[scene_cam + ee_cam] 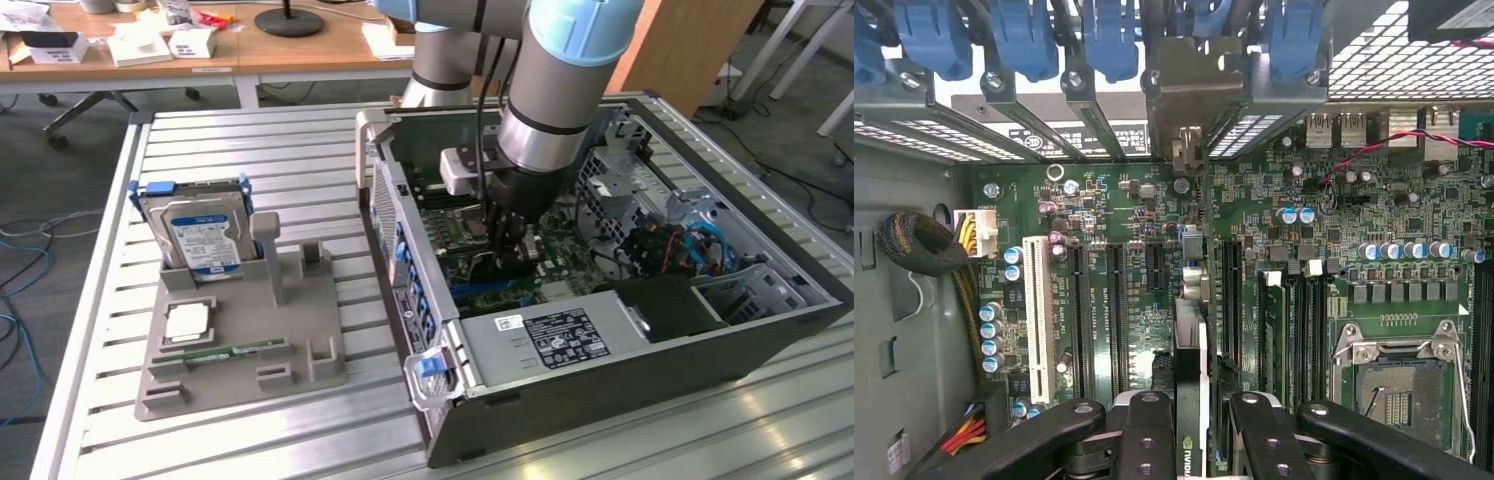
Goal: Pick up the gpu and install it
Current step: 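Insert the gpu into the slot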
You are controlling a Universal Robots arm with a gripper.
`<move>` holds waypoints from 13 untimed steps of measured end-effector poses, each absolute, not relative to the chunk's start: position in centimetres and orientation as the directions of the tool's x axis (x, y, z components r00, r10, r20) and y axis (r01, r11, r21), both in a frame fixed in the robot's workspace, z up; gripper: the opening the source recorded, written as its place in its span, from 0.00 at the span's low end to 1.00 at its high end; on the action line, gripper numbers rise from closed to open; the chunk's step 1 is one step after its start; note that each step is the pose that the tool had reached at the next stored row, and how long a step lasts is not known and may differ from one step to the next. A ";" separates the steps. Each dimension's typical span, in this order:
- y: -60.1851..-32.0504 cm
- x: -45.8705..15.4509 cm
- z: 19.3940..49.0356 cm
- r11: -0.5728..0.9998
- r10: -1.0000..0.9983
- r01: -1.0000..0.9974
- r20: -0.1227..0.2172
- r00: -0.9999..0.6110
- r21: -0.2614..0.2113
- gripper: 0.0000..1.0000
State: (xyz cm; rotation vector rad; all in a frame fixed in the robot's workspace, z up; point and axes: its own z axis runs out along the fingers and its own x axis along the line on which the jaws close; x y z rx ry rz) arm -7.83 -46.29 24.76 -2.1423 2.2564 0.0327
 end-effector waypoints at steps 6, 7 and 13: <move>-46.3 -7.8 24.6 0.052 -0.998 -0.999 -0.036 -0.052 -0.005 0.26; -46.3 -7.8 24.6 0.052 -0.998 -0.999 -0.036 -0.052 -0.005 0.26; -46.3 -7.8 24.5 0.052 -0.998 -0.999 -0.036 -0.052 -0.005 0.26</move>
